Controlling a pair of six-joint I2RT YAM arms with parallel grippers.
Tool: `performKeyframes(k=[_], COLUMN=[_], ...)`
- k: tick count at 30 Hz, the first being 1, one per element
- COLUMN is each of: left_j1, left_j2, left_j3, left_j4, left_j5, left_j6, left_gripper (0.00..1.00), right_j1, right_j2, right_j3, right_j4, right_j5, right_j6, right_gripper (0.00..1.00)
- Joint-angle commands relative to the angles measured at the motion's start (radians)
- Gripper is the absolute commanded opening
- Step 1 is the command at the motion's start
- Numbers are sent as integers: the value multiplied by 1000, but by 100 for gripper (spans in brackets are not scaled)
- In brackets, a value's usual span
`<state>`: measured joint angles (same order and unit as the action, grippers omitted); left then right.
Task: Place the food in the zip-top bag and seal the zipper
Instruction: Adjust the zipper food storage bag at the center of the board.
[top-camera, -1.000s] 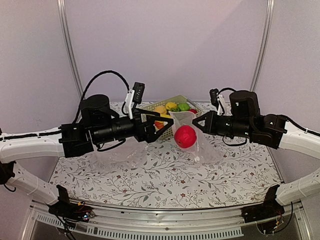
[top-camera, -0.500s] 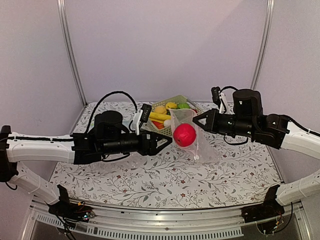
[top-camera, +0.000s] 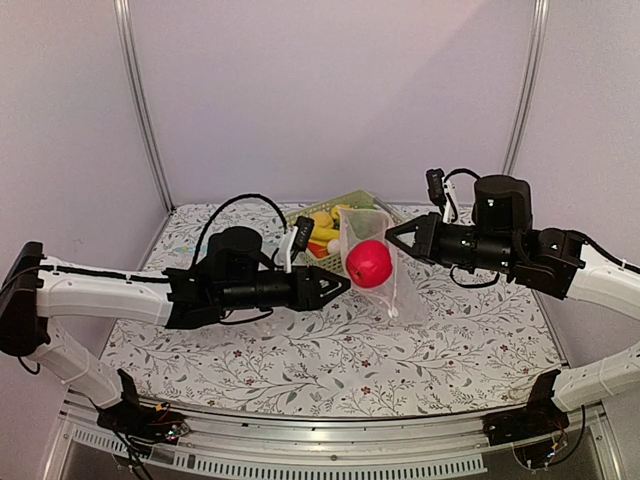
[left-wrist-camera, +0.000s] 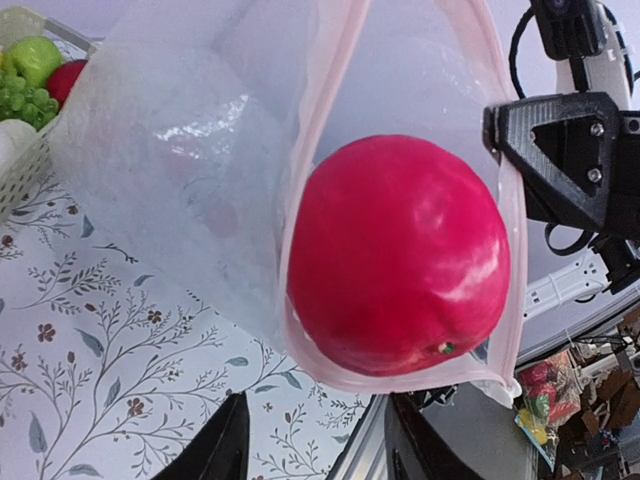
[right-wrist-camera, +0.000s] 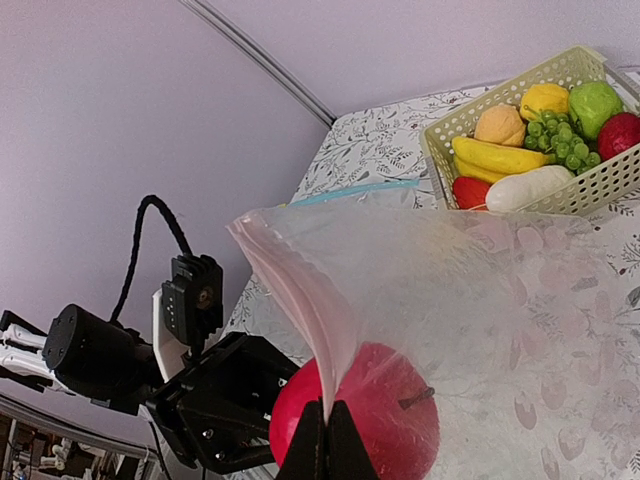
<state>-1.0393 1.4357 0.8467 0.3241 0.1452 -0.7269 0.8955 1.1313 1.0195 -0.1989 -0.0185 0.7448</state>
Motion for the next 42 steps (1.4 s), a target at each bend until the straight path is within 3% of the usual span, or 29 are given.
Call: performKeyframes(k=[1, 5, 30, 34, 42], left_j1=[18, 23, 40, 45, 70], left_j2=[35, 50, 129, 135, 97], left_j3=[14, 23, 58, 53, 74], left_j4=[57, 75, 167, 203, 205], left_j5=[19, 26, 67, 70, 117], left_j6=[-37, -50, -110, -124, -97], left_gripper=[43, 36, 15, 0, 0], right_j1=[-6, -6, -6, -7, -6], right_j2=[-24, -28, -34, -32, -20], right_j3=[-15, -14, -19, -22, -35], right_j4=[30, 30, 33, 32, -16], right_j5=[-13, -15, -23, -18, 68], right_j6=[7, 7, 9, 7, -15], right_gripper=[0, 0, 0, 0, 0])
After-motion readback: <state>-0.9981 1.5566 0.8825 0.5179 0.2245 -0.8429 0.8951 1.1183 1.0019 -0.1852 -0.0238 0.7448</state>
